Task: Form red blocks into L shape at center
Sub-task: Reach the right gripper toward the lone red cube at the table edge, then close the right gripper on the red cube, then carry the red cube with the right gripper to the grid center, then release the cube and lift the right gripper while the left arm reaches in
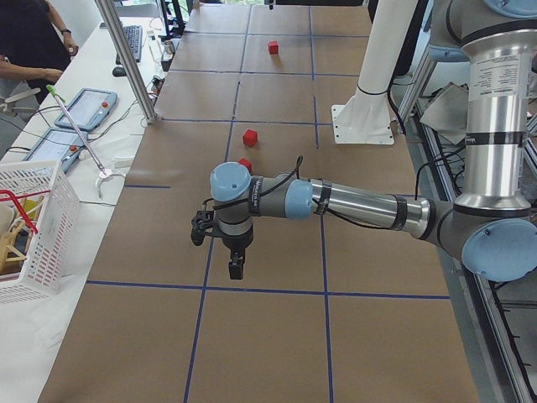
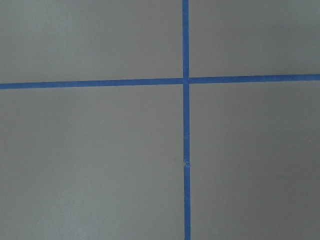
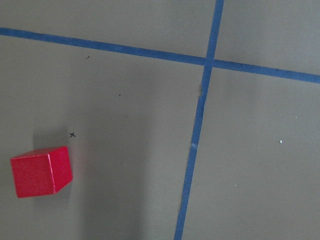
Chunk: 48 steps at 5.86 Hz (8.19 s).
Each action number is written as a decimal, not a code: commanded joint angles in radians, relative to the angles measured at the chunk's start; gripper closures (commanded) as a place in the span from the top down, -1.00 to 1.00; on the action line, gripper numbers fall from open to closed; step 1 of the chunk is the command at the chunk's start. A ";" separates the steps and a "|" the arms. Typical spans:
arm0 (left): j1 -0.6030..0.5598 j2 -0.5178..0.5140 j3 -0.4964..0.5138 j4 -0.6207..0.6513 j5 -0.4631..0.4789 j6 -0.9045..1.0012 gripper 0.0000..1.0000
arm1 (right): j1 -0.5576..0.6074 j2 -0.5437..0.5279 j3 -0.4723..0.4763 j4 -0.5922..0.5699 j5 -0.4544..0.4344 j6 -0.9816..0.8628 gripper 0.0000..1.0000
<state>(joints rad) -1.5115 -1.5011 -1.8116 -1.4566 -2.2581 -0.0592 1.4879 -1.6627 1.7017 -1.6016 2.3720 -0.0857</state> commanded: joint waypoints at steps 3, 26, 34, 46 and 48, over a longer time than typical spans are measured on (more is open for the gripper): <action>0.021 0.005 -0.002 -0.004 -0.001 0.002 1.00 | -0.052 -0.005 0.001 0.047 0.122 0.007 1.00; 0.021 0.019 -0.043 -0.005 -0.032 0.002 1.00 | -1.014 0.910 -0.091 0.011 -0.514 1.330 -1.00; 0.021 0.019 -0.046 -0.005 -0.034 -0.001 1.00 | -1.074 0.933 -0.218 0.011 -0.525 1.399 -0.92; 0.659 -0.433 -0.074 -0.131 0.053 -0.287 1.00 | -0.875 0.526 0.414 0.009 -0.401 1.383 0.99; 0.778 -0.563 0.060 -0.131 0.234 -0.291 1.00 | -0.848 0.518 0.414 0.009 -0.393 1.380 0.99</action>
<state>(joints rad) -0.7730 -1.9788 -1.8327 -1.5884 -2.0960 -0.3466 0.6226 -1.1392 2.1150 -1.5924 1.9741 1.2963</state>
